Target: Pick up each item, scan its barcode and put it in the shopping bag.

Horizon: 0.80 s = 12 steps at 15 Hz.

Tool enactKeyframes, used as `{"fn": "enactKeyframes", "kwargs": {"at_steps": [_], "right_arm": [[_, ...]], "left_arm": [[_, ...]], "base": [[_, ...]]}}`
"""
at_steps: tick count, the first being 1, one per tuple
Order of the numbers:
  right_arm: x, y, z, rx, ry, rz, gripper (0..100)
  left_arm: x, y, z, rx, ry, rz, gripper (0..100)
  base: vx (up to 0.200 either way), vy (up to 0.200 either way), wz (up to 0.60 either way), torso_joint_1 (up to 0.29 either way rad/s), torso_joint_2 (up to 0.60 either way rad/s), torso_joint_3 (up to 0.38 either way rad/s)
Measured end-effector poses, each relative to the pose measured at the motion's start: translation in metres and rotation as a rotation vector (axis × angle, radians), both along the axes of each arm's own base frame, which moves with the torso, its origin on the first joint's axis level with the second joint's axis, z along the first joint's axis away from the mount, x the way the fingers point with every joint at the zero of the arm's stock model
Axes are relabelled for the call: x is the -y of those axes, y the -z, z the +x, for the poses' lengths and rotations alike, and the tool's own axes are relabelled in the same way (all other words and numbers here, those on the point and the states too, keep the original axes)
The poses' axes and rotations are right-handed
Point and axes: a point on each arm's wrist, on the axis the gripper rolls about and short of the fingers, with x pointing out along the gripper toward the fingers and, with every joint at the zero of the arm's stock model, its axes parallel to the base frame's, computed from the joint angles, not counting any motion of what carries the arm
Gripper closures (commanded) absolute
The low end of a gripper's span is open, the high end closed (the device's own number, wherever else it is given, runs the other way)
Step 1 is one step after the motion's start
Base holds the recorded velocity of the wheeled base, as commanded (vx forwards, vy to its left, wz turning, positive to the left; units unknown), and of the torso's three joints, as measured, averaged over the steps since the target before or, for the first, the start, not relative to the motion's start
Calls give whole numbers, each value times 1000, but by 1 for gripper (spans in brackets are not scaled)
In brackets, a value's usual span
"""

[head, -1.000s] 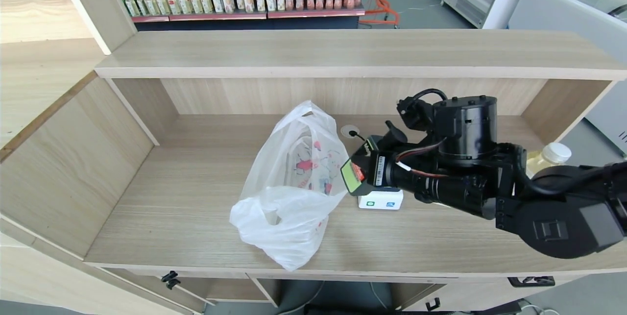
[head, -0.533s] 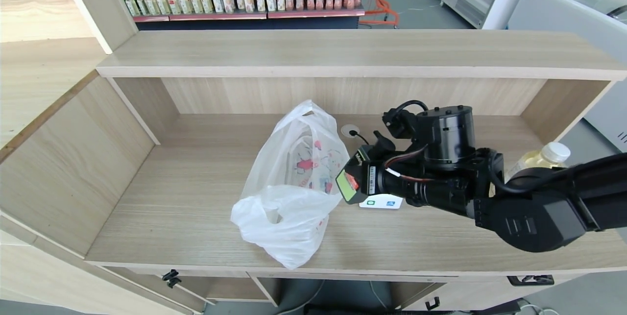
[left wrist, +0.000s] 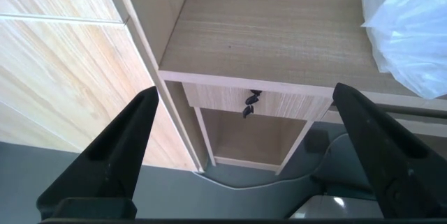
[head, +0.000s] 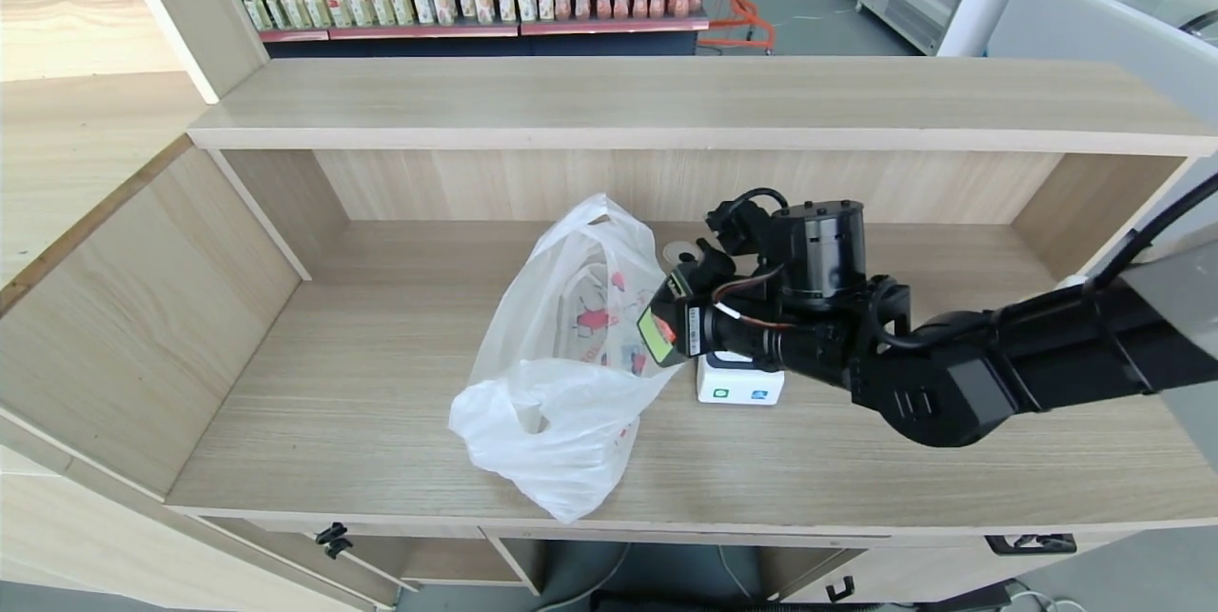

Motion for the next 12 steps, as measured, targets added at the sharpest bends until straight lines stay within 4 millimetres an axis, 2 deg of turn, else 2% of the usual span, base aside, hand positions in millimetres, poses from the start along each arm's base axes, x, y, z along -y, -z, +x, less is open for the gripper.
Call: {"fn": "enactKeyframes", "kwargs": {"at_steps": [5,11,12], "right_arm": [[-21,29,19,88,-81,-62,100],[-39,64,28,171,-213,-150,100],[-41,67,28,168,-222,-149,0]], "left_arm": [[0,0,0,0,0,0,0],[0,0,0,0,0,0,0],[0,0,0,0,0,0,0]], "base": [[0,0,0,0,0,0],[0,0,0,0,0,0],[0,0,0,0,0,0]]}}
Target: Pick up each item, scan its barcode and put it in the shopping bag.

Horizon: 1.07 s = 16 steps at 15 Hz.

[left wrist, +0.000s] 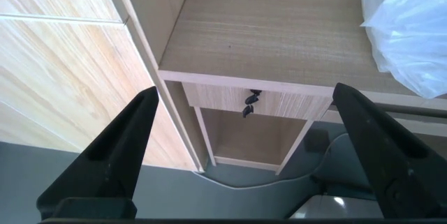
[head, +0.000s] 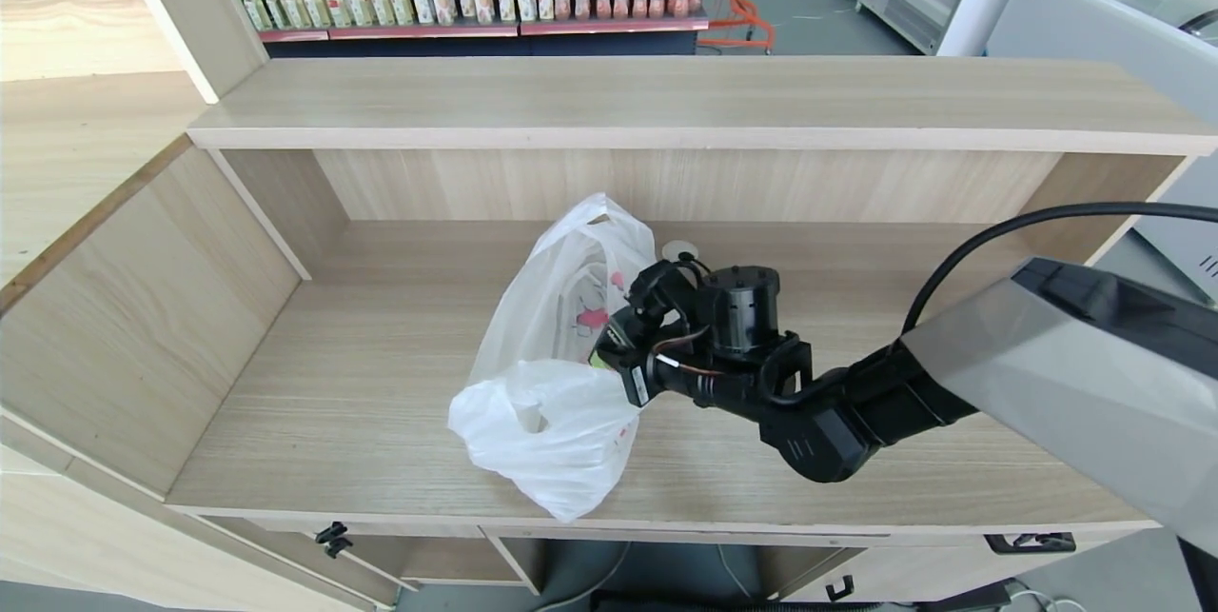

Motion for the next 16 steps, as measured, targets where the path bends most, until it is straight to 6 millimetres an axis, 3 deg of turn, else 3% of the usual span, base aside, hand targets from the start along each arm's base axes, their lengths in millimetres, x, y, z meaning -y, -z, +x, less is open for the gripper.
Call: {"fn": "enactKeyframes", "kwargs": {"at_steps": [4,7,11,16], "right_arm": [[-6,1,-1,-59,2,73,0],[-5,-14,-3,-162,-14,223,0],[13,-49,-6,-227,11,382,0],[67,-107,-56,-246,9,494,0]], "left_arm": [[0,0,0,0,0,0,0],[0,0,0,0,0,0,0],[0,0,0,0,0,0,0],[0,0,0,0,0,0,0]], "base": [[0,0,0,0,0,0],[0,0,0,0,0,0],[0,0,0,0,0,0],[0,0,0,0,0,0]]}}
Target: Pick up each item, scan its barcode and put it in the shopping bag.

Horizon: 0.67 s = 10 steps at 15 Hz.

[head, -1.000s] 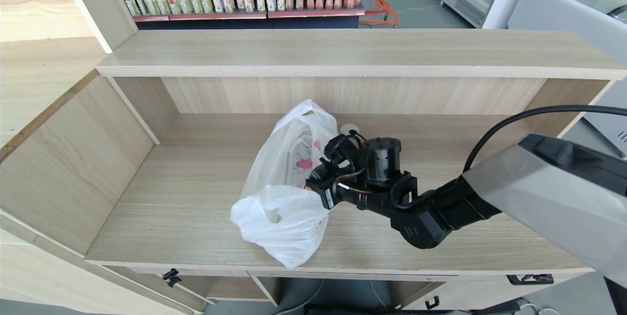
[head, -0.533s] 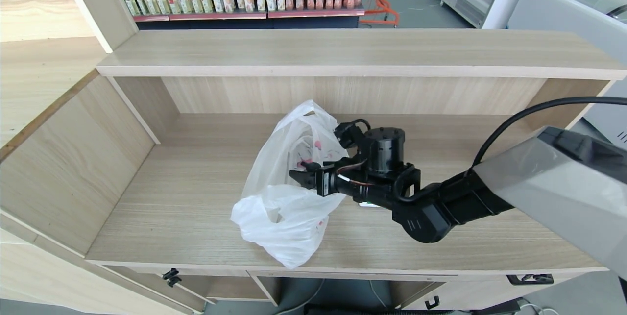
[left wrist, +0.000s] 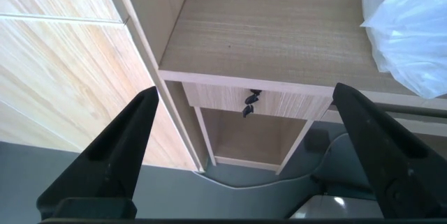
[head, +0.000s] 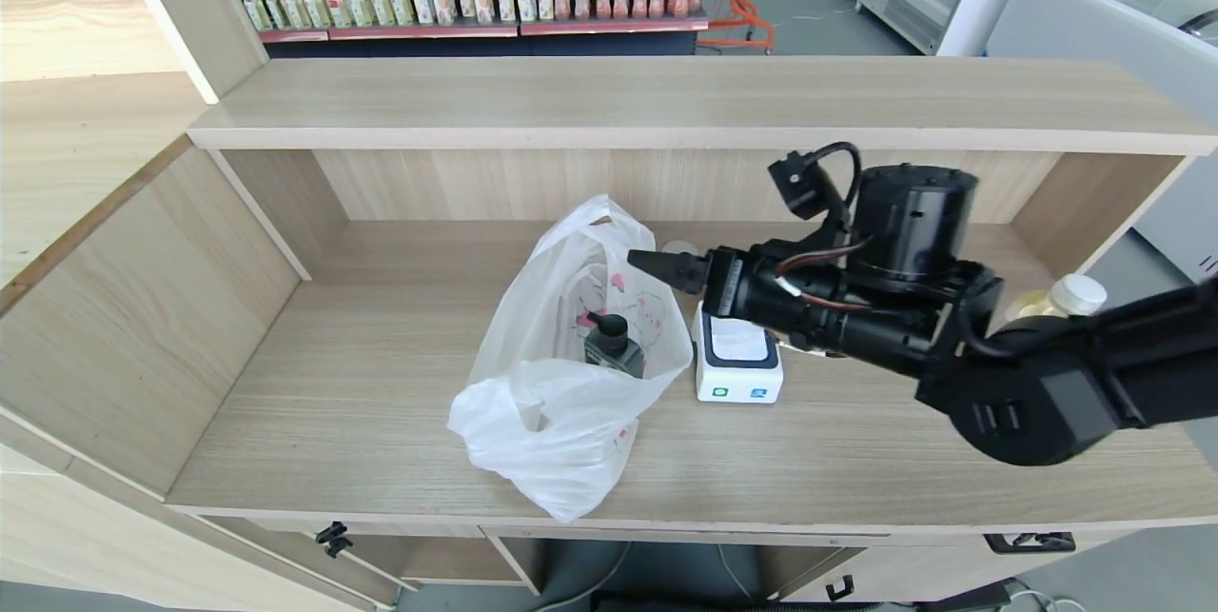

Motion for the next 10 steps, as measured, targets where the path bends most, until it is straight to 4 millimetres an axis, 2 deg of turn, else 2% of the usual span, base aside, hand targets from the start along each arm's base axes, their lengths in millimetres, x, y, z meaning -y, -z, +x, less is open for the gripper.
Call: {"fn": "enactKeyframes", "kwargs": {"at_steps": [2,4,6,8,10], "right_arm": [[34,-13,-27,11,35,-39,0],[82,-5,-48,46,121,-196,0],[114,2,-69,38,195,-248,0],[129,8,-88,22,227,-261,0],[135,11,-100,19,250,-266,0]], "left_arm": [[0,0,0,0,0,0,0],[0,0,0,0,0,0,0],[0,0,0,0,-1,0,0],[0,0,0,0,0,0,0],[0,0,0,0,0,0,0]], "base": [[0,0,0,0,0,0],[0,0,0,0,0,0],[0,0,0,0,0,0],[0,0,0,0,0,0],[-200,0,0,5,2,0]]}}
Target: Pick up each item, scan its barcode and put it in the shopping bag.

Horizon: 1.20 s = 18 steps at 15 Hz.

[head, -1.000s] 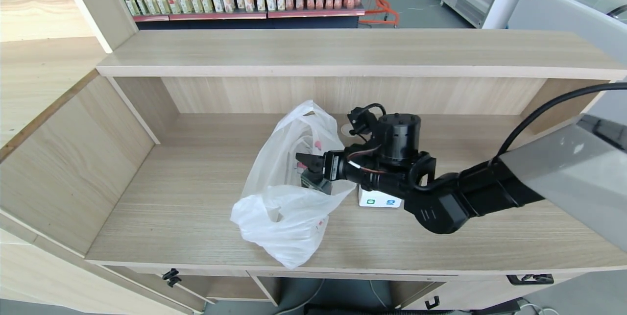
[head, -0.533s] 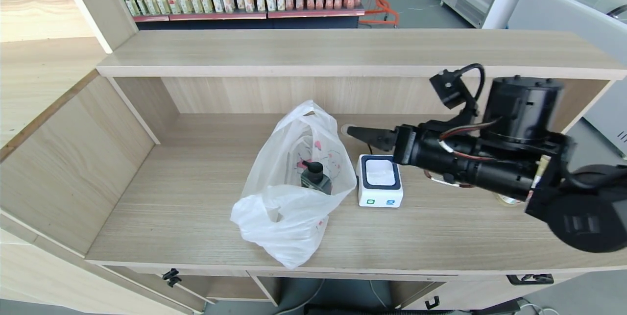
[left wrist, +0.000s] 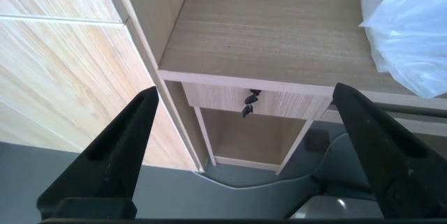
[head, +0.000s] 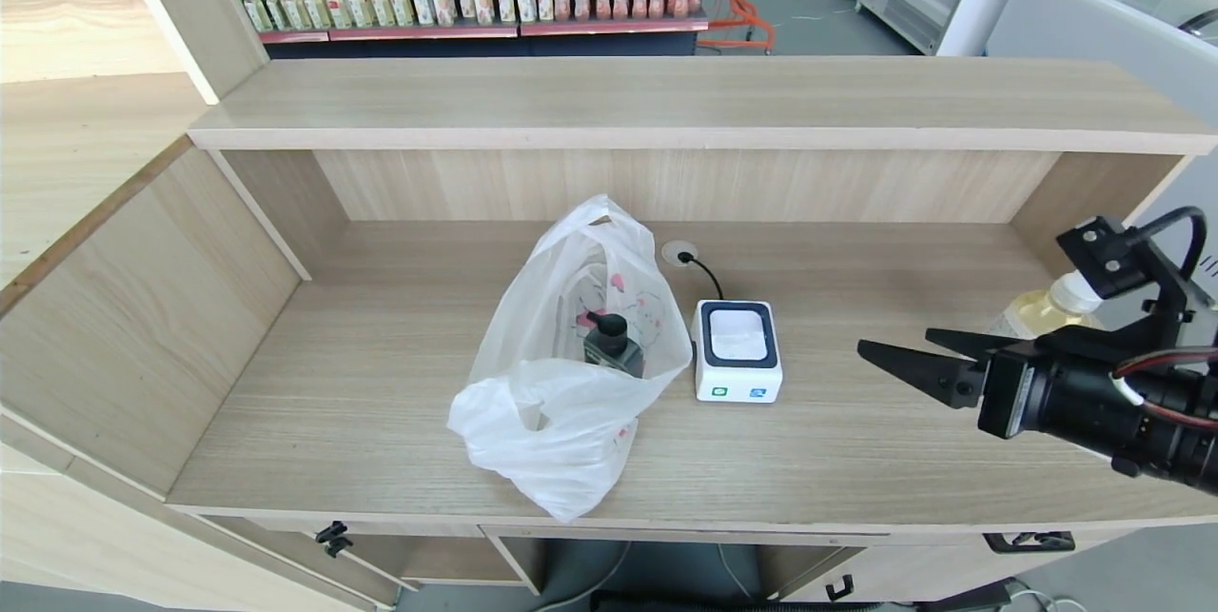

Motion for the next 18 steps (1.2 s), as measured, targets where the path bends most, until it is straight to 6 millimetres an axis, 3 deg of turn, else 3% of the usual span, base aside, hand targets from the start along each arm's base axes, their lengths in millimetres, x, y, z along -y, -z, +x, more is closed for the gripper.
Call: {"fn": "enactKeyframes", "kwargs": {"at_steps": [3,6,13,18], "right_arm": [[4,-3,-6,21,50,-8,0],[5,-6,-8,38,53,-12,0],[16,-5,7,42,345,-86,0],[29,9,12,-45,469,-141,0]], "left_arm": [[0,0,0,0,0,1,0],[0,0,0,0,0,1,0],[0,0,0,0,-1,1,0],[0,0,0,0,-1,1,0]], "base": [[-200,0,0,6,2,1],[0,0,0,0,0,0],[0,-200,0,6,1,2],[0,-200,0,5,3,2]]}}
